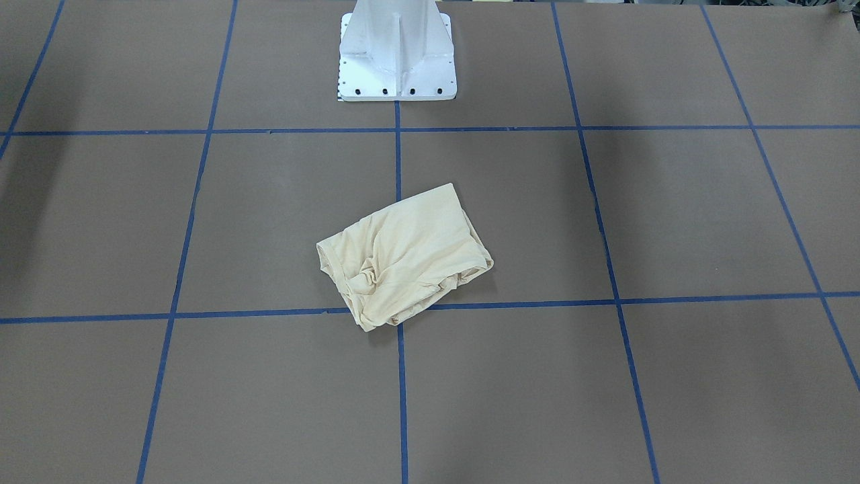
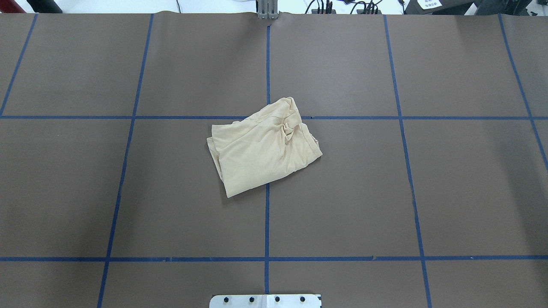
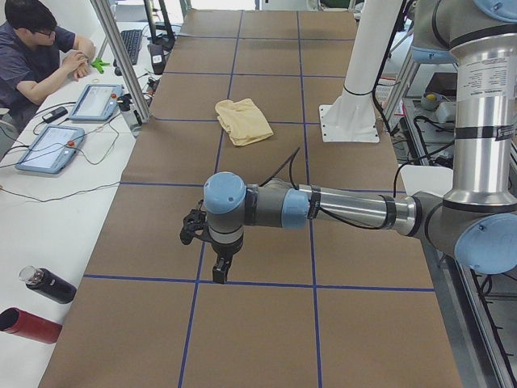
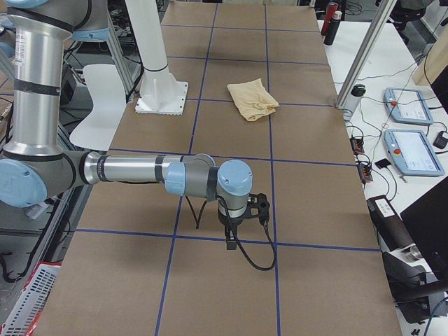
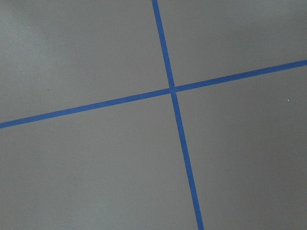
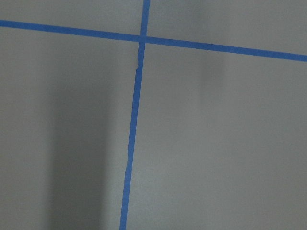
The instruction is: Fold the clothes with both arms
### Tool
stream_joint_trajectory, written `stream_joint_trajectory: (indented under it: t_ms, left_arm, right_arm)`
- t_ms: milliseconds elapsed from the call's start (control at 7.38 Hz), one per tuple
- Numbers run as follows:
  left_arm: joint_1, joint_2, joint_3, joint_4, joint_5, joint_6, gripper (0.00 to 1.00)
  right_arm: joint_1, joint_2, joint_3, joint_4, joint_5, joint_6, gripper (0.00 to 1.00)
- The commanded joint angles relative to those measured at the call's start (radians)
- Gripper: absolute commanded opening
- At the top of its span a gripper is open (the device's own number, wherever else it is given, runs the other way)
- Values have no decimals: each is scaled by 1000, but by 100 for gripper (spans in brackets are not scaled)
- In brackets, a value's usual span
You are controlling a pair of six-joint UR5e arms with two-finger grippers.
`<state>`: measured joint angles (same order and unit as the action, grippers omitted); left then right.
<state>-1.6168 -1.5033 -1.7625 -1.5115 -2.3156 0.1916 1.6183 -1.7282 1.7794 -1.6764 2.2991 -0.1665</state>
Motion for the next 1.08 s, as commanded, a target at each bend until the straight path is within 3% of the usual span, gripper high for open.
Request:
stream_joint_trajectory:
  t_ms: [0, 948]
  left_arm:
    - [0, 0, -2, 1, 1, 0, 100]
    - [0, 0, -2, 1, 2, -4, 100]
  right_arm:
    - [0, -1, 2, 12, 2, 10, 100]
    - [0, -1, 3, 29, 0, 9, 100]
